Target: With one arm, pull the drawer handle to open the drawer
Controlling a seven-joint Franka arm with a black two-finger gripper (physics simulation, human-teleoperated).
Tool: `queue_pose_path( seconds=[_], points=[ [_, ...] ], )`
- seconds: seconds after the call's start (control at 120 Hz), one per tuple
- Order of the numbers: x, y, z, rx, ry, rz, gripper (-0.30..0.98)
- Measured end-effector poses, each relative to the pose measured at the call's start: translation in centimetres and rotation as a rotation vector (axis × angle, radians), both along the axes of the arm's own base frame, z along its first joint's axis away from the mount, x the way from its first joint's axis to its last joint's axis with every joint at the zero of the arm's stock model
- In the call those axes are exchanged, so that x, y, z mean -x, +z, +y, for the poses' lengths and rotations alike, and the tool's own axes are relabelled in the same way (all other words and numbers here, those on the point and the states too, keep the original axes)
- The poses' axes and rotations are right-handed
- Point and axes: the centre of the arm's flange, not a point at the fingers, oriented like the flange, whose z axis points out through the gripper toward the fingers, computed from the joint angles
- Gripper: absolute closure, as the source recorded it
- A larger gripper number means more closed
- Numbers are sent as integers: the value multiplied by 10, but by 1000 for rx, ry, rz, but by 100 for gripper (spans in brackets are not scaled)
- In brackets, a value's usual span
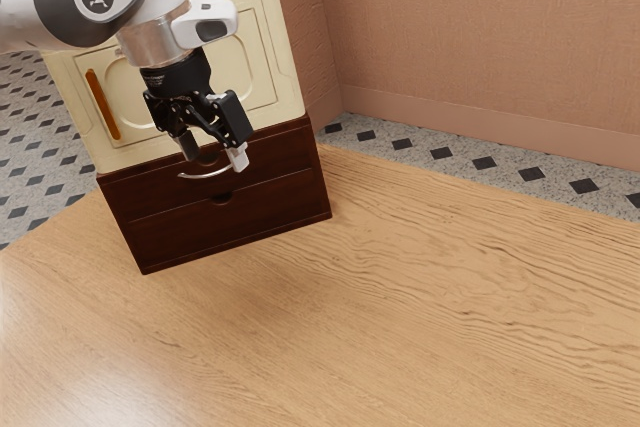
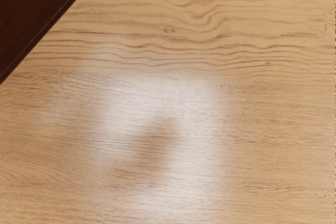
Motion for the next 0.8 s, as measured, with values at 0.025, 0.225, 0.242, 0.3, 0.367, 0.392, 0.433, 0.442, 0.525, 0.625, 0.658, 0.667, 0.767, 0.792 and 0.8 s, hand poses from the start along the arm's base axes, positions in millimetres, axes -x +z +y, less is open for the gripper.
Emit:
queue_pose_path(
  seconds=[0.025,0.225,0.242,0.3,0.367,0.392,0.433,0.442,0.525,0.625,0.658,0.667,0.767,0.792,0.8],
  points=[
    [0,0,0,3,0,0,0],
    [25,64,6,-50,-2,-107,0],
    [39,87,6,-75,-7,-144,0],
    [93,150,6,-147,-45,-244,0],
    [122,169,17,-176,-129,-263,0],
    [123,167,20,-176,-176,-255,0],
    [115,152,24,-171,-260,-224,0],
    [112,147,25,-169,-275,-215,0],
    [83,102,40,-156,-425,-166,0],
    [48,50,57,-141,-588,-147,0],
    [39,38,61,-141,-639,-149,0],
    [37,36,62,-141,-652,-150,0],
    [22,-1,68,-143,-787,-165,0],
    [19,-8,69,-151,-815,-176,0],
    [18,-9,69,-154,-824,-180,0]
  ],
)
